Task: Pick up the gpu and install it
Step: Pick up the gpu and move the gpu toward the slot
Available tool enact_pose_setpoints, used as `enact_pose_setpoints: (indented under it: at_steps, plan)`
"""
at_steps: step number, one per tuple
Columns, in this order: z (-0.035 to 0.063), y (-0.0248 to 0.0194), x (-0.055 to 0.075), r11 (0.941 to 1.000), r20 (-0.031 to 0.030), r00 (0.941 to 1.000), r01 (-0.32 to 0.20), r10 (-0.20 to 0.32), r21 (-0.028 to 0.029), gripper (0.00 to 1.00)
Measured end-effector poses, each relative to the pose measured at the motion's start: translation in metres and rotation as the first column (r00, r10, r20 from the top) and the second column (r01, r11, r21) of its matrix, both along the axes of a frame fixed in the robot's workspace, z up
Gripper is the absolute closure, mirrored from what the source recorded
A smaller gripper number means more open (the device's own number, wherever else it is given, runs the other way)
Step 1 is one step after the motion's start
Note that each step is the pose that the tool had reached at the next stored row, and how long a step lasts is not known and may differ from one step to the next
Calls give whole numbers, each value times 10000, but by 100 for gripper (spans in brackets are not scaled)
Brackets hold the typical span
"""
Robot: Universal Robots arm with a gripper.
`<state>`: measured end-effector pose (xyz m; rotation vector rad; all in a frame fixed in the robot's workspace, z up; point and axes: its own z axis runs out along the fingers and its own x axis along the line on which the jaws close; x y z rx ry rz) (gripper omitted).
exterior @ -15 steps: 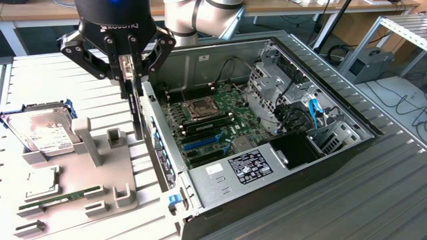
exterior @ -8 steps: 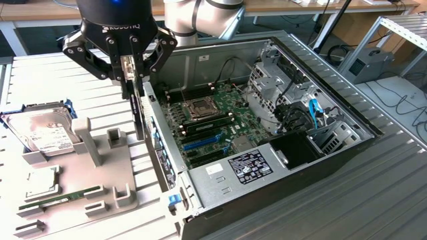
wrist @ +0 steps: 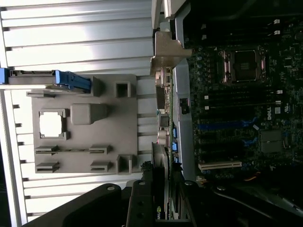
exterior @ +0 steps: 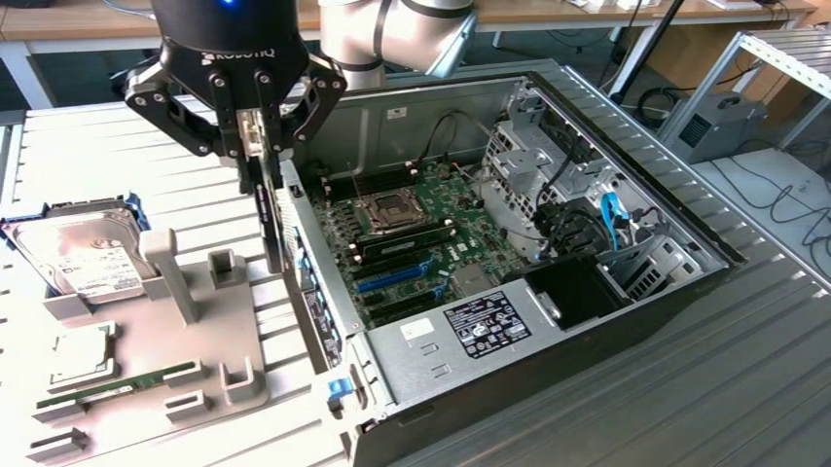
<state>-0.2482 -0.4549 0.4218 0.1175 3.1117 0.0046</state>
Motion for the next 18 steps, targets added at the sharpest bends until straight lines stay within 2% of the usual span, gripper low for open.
enact_pose_setpoints:
  at_steps: [18]
  plan:
    - [-21,0,88,10000,-1,10000,0,0,-7,74]
